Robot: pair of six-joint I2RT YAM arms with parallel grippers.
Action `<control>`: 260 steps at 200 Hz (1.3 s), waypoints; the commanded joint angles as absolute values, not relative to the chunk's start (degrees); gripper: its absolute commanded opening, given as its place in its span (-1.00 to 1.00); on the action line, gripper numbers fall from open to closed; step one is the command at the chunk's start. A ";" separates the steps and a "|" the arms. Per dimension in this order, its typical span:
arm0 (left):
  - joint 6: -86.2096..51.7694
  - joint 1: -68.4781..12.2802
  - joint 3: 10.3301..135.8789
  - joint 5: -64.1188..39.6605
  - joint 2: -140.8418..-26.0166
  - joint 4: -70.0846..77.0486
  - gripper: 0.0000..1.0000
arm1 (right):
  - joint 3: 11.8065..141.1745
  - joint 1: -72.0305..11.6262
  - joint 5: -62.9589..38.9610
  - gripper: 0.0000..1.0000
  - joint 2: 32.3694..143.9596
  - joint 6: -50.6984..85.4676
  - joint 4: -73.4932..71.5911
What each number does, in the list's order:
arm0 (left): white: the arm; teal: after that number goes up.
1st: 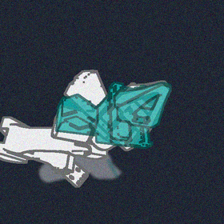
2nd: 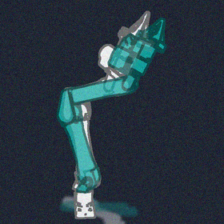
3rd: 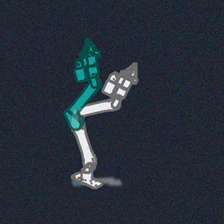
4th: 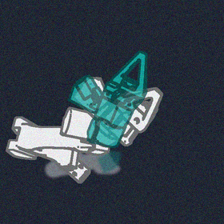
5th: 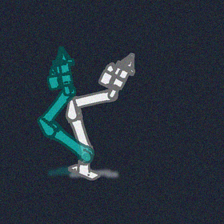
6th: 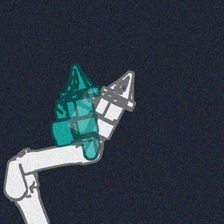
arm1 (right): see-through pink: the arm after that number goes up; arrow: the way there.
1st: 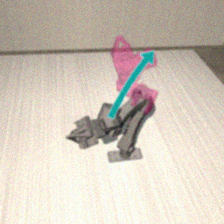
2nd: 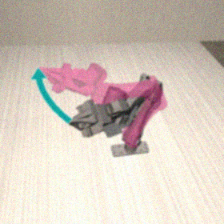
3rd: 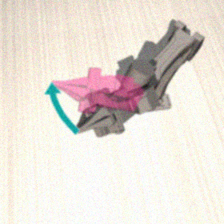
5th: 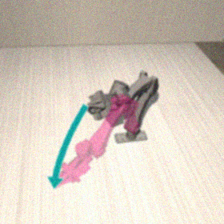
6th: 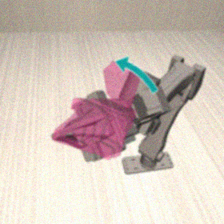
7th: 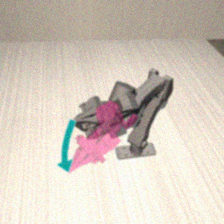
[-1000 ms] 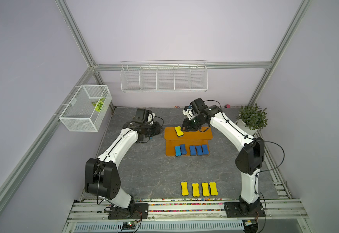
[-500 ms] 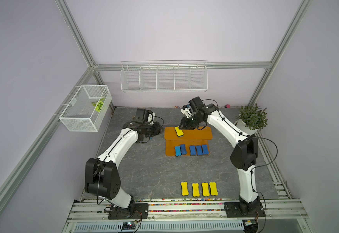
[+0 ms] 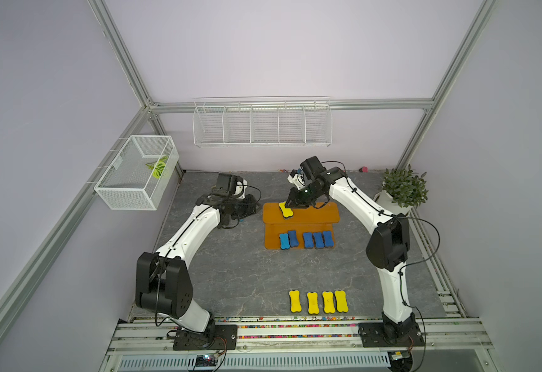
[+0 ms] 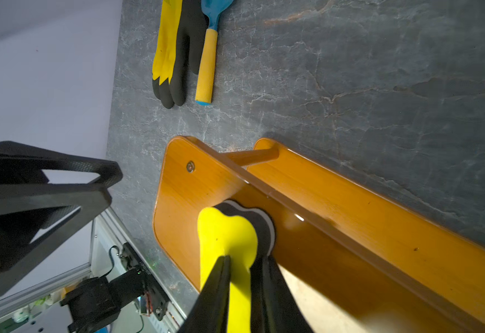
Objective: Remove the whiteboard erasers from the shelf
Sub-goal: Pick up the whiteboard eraser from the shelf.
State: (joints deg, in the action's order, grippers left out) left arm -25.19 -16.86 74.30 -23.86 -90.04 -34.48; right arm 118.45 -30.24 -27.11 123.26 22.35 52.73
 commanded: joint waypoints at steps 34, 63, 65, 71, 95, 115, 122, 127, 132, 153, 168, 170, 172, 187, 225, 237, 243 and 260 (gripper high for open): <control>-24.42 -16.12 74.99 -23.99 -90.79 -34.63 -0.27 | 109.48 -29.84 -26.54 -0.73 120.87 25.64 48.77; -24.66 -16.01 74.88 -24.05 -90.55 -34.72 -0.27 | 107.02 -29.88 -26.56 -0.94 119.85 26.50 47.12; -24.67 -16.07 74.82 -24.01 -90.49 -34.72 -0.27 | 106.80 -29.77 -26.55 -0.95 119.77 26.64 46.94; -24.77 -16.07 74.68 -24.12 -90.44 -34.66 -0.27 | 106.17 -29.82 -26.59 -0.98 119.46 26.99 46.33; -25.01 -16.03 74.50 -24.16 -89.72 -34.96 -0.27 | 104.10 -29.87 -26.94 -1.00 118.00 28.72 43.55; -25.14 -16.07 74.37 -24.07 -88.82 -35.39 -0.27 | 102.39 -29.95 -27.25 -1.00 115.89 30.60 40.78; -25.09 -16.06 74.47 -24.24 -88.41 -35.70 -0.27 | 101.86 -30.06 -27.12 -1.00 115.04 31.06 40.04; -25.09 -16.01 74.46 -24.26 -88.03 -35.96 -0.27 | 101.70 -30.18 -26.88 -1.00 114.51 31.24 39.86; -25.11 -16.07 74.41 -24.05 -87.52 -36.02 -0.27 | 101.52 -30.39 -26.54 -1.00 114.02 31.33 39.82; -25.02 -16.07 73.46 -22.80 -85.58 -36.40 -0.26 | 100.69 -31.37 -25.02 -1.00 111.63 31.25 40.35; -24.88 -16.00 72.67 -22.47 -84.83 -36.56 -0.26 | 99.91 -32.34 -24.01 -1.00 109.81 31.17 40.54; -24.87 -16.02 72.53 -22.49 -84.78 -36.56 -0.26 | 99.71 -32.47 -23.84 -1.00 109.54 31.22 40.59; -24.94 -16.07 72.40 -22.50 -84.67 -36.56 -0.26 | 99.57 -32.62 -23.67 -1.00 109.32 31.25 40.54; -25.01 -16.06 71.58 -22.57 -83.90 -36.32 -0.27 | 98.28 -33.94 -22.57 -1.00 107.27 31.55 40.34; -24.29 -16.04 70.71 -21.17 -81.97 -36.39 -0.27 | 92.92 -38.93 -19.10 -1.00 101.91 32.74 39.75; -24.21 -16.07 70.33 -20.88 -81.65 -36.22 -0.26 | 90.71 -40.75 -18.11 -1.00 100.46 33.33 39.63; -24.18 -16.07 70.16 -20.89 -81.52 -36.00 -0.26 | 89.65 -41.91 -17.74 -1.00 100.02 33.71 39.48; -24.17 -16.00 69.69 -21.00 -81.54 -35.54 -0.26 | 86.81 -45.50 -16.65 -1.00 99.23 34.83 38.45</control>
State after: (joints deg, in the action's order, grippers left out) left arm -24.97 -16.34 70.57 -21.85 -82.76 -35.57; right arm 90.67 -41.52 -19.73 100.64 32.62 39.03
